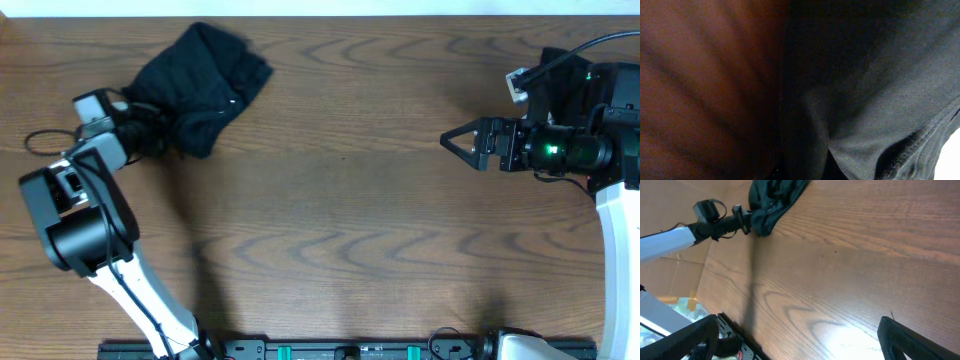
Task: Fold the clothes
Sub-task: 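Lower the bundle onto the table's upper left corner with the left gripper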
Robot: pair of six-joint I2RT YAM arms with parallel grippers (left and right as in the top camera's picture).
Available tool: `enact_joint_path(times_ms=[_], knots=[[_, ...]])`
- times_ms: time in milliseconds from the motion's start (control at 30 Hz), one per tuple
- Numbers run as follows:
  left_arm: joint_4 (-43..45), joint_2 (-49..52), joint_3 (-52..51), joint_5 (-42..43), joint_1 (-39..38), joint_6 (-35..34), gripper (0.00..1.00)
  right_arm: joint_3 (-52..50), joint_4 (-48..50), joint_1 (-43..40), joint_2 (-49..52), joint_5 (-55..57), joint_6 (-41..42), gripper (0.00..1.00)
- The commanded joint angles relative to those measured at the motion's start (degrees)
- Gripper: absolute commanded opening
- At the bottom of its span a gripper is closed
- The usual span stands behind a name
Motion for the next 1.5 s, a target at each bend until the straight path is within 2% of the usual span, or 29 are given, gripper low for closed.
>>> enact_joint_path(times_ms=[0, 233, 433, 667, 767, 1133, 1233, 1333, 1433, 1467], knots=[[-2.34, 2.49, -1.86, -9.97, 3.37, -5.16, 0.06, 0.9, 0.63, -0.28, -0.83, -0.24, 0.2, 0.99], [-2.05, 2.49, -1.86, -16.57, 3.69, -18.6, 0.06, 0.9, 1.51, -0.26, -0.83, -0.24, 1.07, 0.99], [-0.13, 2.51, -1.86, -18.84, 3.13, -35.82, 0.06, 0.9, 1.51, -0.26, -0.83, -0.24, 1.07, 0.99], [20.2, 2.49, -1.86, -19.5, 0.26, -36.17, 0.06, 0.9, 2.01, -0.26, -0.83, -0.22, 1.07, 0.99], [25.57, 2.49, -1.86, -21.27, -1.62, -36.17, 0.07, 0.9, 1.99, -0.26, -0.83, -0.24, 1.05, 0.99], [26.1, 2.49, -1.86, -24.24, -5.57, -35.89, 0.07, 0.9, 1.81, -0.26, -0.83, -0.22, 1.03, 0.99], [26.12, 2.49, -1.86, -25.0, -5.46, -32.76, 0.07, 0.9, 1.62, -0.26, -0.83, -0.02, 1.01, 0.99], [26.12, 2.49, -1.86, -25.05, -5.33, -29.75, 0.17, 0.9, 1.53, -0.26, -0.83, -0.02, 1.01, 0.99], [26.12, 2.49, -1.86, -24.96, -5.35, -28.57, 0.42, 0.9, 1.53, -0.26, -0.83, 0.0, 1.01, 0.99], [26.12, 2.49, -1.86, -24.87, -5.35, -28.48, 0.43, 0.9, 1.55, -0.26, -0.83, 0.0, 1.01, 0.99]])
